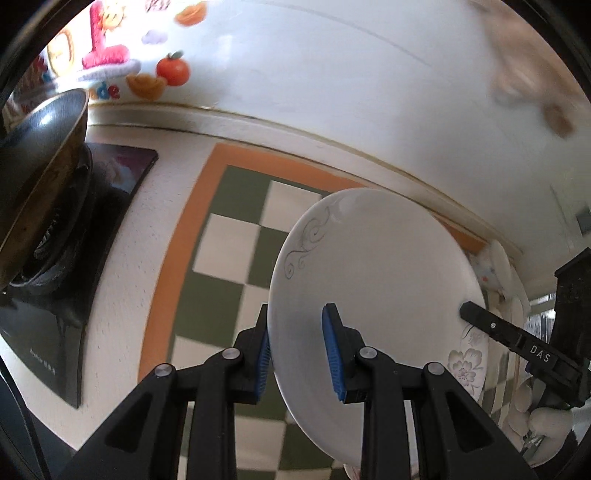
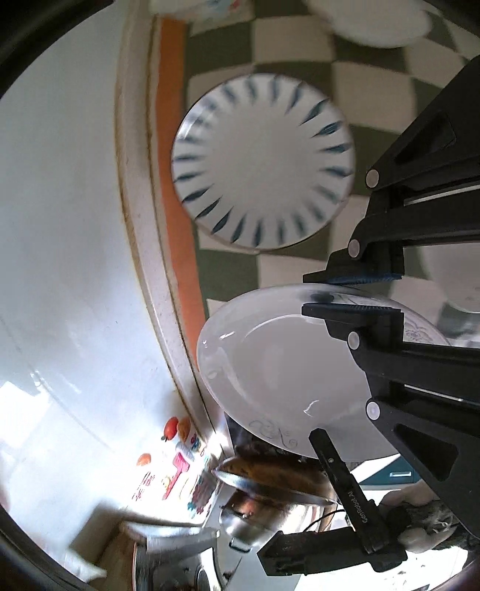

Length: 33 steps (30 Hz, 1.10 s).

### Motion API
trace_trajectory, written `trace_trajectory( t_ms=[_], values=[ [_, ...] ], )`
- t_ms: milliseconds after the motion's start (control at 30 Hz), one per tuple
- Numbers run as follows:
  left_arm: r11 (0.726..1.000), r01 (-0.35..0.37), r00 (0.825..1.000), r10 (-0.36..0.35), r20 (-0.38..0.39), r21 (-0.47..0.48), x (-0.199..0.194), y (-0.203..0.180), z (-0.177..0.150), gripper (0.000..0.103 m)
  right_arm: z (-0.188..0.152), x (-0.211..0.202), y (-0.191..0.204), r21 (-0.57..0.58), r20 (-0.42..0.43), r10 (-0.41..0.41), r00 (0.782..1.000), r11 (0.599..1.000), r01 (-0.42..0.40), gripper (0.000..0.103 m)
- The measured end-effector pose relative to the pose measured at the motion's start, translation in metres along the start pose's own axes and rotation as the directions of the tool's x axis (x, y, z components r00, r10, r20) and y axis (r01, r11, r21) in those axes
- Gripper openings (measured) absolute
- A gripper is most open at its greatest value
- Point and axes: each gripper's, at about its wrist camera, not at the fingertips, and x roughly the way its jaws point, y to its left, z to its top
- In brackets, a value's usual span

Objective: Organize plates and bowls

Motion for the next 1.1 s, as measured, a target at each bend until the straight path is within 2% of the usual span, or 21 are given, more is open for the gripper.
trace_trajectory(
  t_ms=[200, 400, 667, 1100],
  values=[
    [1.000, 0.006, 1.000, -0.005, -0.015, 0.020, -0.004, -0.030, -0.043, 0.024, -0.054, -0.049, -0.035, 0.021, 0.000, 0.022, 1.000, 1.000, -0.022, 0.011],
    [1.000, -0.006, 0.998, 0.008, -0.063, 0.030, 0.009, -0.054, -0.088, 0.024, -0.096, -0.069, -0.070, 0.033, -0.023, 0.020, 1.000, 0.999, -0.019, 0.011],
    [0.998, -0.030, 0.991, 0.038, -0.128, 0.063, 0.035, -0.078, -0.127, 0.024, -0.144, -0.065, -0.119, 0.062, -0.085, -0.007, 0.996, 0.998, 0.013, 0.011],
    [0.993, -0.075, 0.973, 0.093, -0.213, 0.092, 0.070, -0.076, -0.149, 0.024, -0.169, -0.041, -0.142, 0.059, -0.149, -0.039, 0.988, 0.997, 0.048, 0.011]
  ],
)
